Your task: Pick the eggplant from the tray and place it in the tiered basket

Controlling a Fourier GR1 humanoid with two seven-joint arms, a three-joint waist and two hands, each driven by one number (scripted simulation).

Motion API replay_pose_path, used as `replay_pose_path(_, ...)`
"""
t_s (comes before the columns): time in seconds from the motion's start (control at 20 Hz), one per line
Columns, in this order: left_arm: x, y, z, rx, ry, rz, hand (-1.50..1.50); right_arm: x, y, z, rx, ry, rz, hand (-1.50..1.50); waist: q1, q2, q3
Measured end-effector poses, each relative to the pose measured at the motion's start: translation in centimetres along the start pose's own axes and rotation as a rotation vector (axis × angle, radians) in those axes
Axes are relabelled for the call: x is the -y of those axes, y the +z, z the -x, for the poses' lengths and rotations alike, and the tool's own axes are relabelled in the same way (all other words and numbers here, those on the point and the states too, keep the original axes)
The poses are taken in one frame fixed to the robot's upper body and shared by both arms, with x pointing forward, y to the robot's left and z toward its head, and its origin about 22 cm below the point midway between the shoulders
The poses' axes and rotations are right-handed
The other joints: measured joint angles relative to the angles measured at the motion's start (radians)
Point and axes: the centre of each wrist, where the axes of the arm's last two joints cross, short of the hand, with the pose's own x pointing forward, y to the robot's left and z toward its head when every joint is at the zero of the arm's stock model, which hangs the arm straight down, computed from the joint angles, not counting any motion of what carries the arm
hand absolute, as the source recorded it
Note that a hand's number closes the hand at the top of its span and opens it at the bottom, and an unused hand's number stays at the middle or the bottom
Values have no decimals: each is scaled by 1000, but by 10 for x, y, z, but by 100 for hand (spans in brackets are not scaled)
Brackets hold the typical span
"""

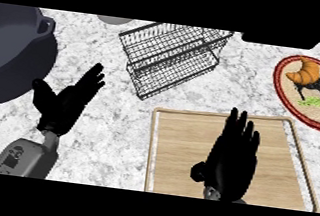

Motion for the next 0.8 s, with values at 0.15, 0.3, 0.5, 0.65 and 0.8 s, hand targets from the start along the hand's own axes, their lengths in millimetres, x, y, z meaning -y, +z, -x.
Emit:
replay_pose_path(0.15,0,-1,0,-4,1,-4,0,-5,-4,-2,-12,20,-3,-150,-4,-1,0)
replay_pose_path(0.3,2,4,3,-7,-1,0,0,-10,-5,0,-26,39,5,-150,-7,-2,1)
replay_pose_path(0.5,-1,1,0,-2,1,-5,0,-12,-8,4,-42,53,27,-150,-13,-3,1)
replay_pose_path(0.65,6,2,0,-2,-1,-7,0,-15,-11,4,-51,58,39,-150,-13,-3,1)
replay_pose_path(0.8,3,5,-1,-1,1,-11,0,-18,-11,10,-63,64,44,-150,-13,-3,1)
